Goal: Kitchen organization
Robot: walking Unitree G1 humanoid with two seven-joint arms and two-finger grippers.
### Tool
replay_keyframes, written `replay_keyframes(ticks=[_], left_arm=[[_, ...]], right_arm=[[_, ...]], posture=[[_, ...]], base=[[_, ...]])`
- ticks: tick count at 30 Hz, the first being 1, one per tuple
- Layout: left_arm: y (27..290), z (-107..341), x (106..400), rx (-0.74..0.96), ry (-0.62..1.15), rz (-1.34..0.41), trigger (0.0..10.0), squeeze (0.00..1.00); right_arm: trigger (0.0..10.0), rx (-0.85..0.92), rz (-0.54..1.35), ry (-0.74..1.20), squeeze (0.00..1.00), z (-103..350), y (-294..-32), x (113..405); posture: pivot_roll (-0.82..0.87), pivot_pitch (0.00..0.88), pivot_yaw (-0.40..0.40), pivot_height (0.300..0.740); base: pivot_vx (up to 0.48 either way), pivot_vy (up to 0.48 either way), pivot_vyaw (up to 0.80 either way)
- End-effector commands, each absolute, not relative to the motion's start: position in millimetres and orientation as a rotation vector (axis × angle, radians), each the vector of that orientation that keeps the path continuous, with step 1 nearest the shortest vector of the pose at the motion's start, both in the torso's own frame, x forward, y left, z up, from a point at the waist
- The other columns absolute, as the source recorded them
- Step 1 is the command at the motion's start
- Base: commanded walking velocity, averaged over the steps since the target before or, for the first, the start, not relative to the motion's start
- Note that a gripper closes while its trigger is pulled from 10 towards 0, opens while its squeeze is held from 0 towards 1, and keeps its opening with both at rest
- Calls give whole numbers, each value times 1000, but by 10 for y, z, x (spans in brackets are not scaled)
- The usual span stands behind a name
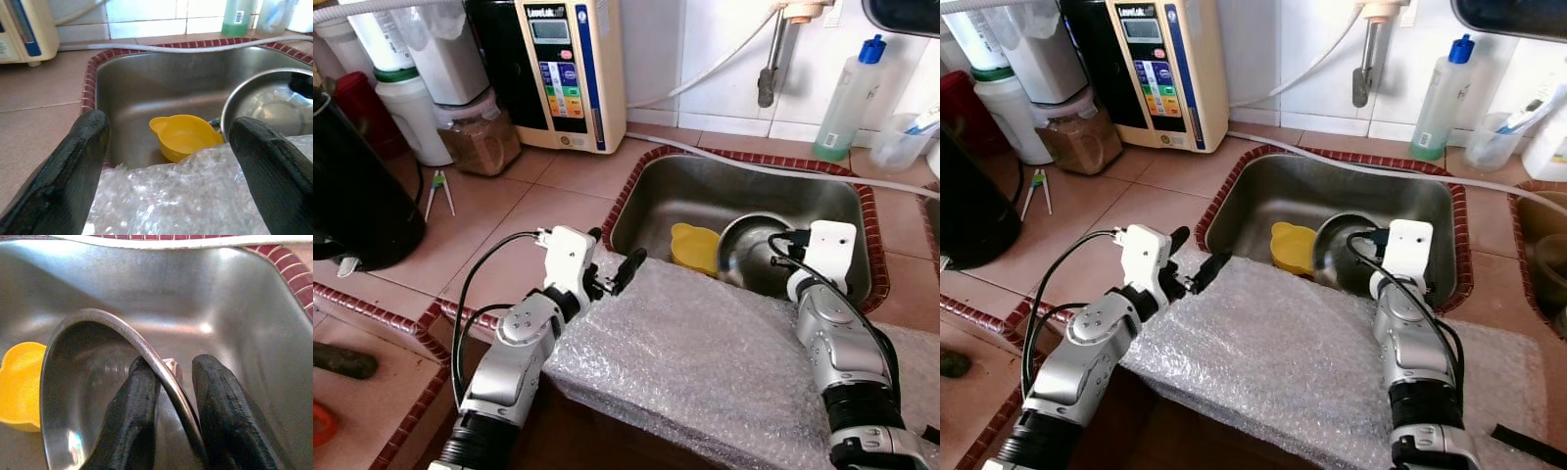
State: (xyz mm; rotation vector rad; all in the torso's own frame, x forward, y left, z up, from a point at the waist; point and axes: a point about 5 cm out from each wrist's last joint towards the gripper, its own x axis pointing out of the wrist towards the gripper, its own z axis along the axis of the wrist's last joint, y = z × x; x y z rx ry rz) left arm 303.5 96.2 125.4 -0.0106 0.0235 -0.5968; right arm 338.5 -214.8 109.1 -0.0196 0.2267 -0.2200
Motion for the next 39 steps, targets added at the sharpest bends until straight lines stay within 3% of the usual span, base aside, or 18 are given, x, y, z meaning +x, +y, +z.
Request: replay_keyframes(ticks=[1, 7, 12, 21, 29, 37, 38, 39], left_arm=[[1003, 1251, 3047, 13, 32, -590, 10000, 1000], [996, 1248, 3049, 17, 34, -593, 10000, 1000], [983, 1236, 3037, 19, 39, -594, 10000, 1000], [978, 1233, 3038, 22, 42, -587, 10000, 1000], [1041, 1324, 3106, 16, 12, -490, 10000, 1000], [1157, 1598, 3267, -1, -70, -275, 10000, 1000], [1170, 1630, 3278, -17, -75, -262, 10000, 0], [1177, 1649, 3283, -29, -78, -256, 10000, 0]], right_arm=[[10000, 9, -201, 360, 1000, 788, -2096, 3274], [10000, 26, -178, 367, 1000, 772, -2061, 3276], [10000, 148, -117, 325, 1000, 832, -1969, 3309], [10000, 101, -71, 335, 1000, 841, -1909, 3326], [10000, 121, -15, 101, 1000, 1181, -1860, 3338], [10000, 7, -31, -154, 1000, 1573, -1939, 3161], [10000, -16, -25, -182, 1000, 1637, -1943, 3134], [10000, -32, -20, -199, 1000, 1677, -1943, 3116]], posture=[[-142, 56, 125, 740], [-142, 56, 124, 740], [-140, 56, 124, 740], [-137, 56, 123, 740], [-137, 54, 124, 740], [-146, 45, 120, 740], [-146, 45, 120, 740], [-146, 45, 120, 740]], base=[[0, 0, 0], [0, 0, 0], [0, 0, 0], [0, 0, 0], [0, 0, 0], [0, 0, 0], [0, 0, 0], [0, 0, 0]])
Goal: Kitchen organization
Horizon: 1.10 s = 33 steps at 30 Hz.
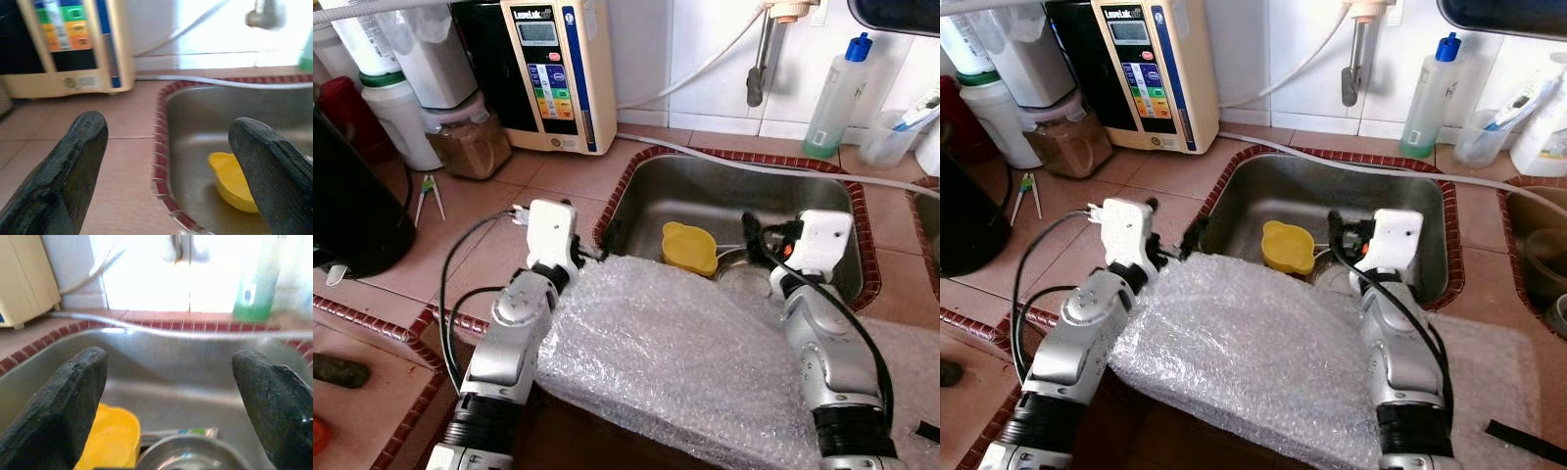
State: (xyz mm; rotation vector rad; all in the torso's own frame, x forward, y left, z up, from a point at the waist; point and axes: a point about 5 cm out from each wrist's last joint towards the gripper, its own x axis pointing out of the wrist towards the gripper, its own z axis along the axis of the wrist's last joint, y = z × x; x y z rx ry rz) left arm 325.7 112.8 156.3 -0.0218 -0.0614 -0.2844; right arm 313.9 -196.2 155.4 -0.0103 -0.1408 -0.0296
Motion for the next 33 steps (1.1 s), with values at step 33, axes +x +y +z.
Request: replay_keyframes(ticks=[33], left_arm=[[1095, 1453, 3259, -127, 0, -201, 10000, 0]], right_arm=[[10000, -56, 85, -205, 882, 1916, -1870, 3108]], posture=[[-194, 11, 7, 740]], base=[[0, 0, -167]])
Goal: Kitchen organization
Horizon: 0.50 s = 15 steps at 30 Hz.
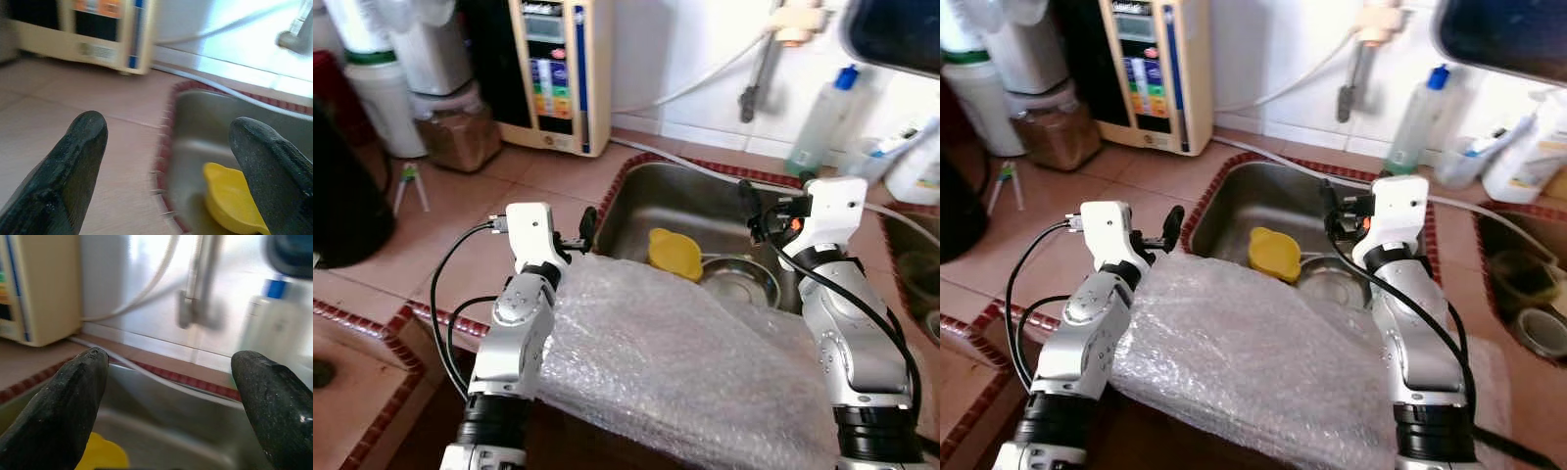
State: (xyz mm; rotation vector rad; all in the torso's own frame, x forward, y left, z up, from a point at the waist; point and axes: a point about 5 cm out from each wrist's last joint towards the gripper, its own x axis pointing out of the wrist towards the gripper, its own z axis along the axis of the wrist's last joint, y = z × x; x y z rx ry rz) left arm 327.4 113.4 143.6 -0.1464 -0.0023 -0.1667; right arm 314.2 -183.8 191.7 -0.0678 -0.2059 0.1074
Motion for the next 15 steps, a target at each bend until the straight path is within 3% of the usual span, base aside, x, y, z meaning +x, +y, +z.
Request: replay_keyframes(ticks=[1, 9, 15], left_arm=[[1095, 1453, 3259, -127, 0, -201, 10000, 0], [1105, 1447, 3267, -107, 16, -204, 10000, 0], [1056, 1455, 3270, -114, 48, -226, 10000, 0]], right_arm=[[10000, -56, 85, -205, 882, 1916, -1870, 3108], [10000, -39, 63, -212, 796, 1917, -1878, 3043], [10000, -26, 37, -200, 773, 1891, -1929, 3016]], posture=[[-194, 11, 7, 740], [-212, 21, 43, 740], [-214, 33, 58, 740]], base=[[0, 0, -788], [0, 0, -741], [0, 0, 0]])
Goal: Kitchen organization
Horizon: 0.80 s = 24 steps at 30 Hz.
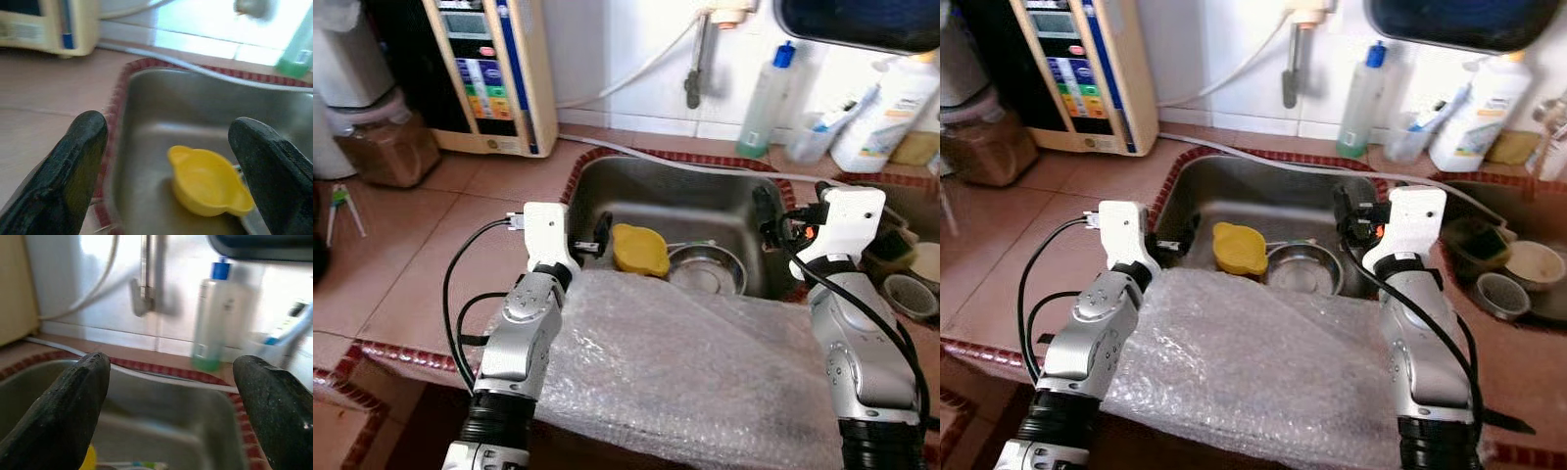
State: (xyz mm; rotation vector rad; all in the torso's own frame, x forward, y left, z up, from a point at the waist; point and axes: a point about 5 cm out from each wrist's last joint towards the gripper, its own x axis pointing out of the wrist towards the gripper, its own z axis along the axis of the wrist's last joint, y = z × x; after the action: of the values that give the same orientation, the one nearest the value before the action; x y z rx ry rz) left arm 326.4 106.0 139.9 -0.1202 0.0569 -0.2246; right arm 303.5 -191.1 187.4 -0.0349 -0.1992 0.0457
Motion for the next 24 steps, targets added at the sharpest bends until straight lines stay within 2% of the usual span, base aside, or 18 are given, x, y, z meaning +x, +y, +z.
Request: replay_keyframes(ticks=[1, 4, 12, 18, 24], left_arm=[[1057, 1446, 3265, -130, 67, -232, 10000, 0], [1076, 1460, 3256, -129, 83, -237, 10000, 0], [1180, 1721, 3240, -50, -57, -192, 10000, 0], [1361, 1856, 3156, -2, -136, -105, 10000, 0], [1395, 1886, 3126, 16, -159, -92, 10000, 0]], right_arm=[[10000, -23, 35, -197, 773, 1878, -1920, 3010], [10000, -18, 35, -195, 773, 1871, -1901, 3001], [10000, 24, 41, -237, 773, 1953, -1841, 2976], [10000, 26, 49, -262, 773, 2020, -1824, 2954], [10000, 28, 48, -265, 773, 2023, -1823, 2950]], posture=[[-211, 36, 60, 740], [-206, 38, 62, 740], [-186, 54, 64, 740], [-181, 58, 72, 740], [-178, 59, 74, 740]], base=[[0, 0, 0], [0, 0, 0], [0, 0, 0], [0, 0, 0], [0, 0, 0]])
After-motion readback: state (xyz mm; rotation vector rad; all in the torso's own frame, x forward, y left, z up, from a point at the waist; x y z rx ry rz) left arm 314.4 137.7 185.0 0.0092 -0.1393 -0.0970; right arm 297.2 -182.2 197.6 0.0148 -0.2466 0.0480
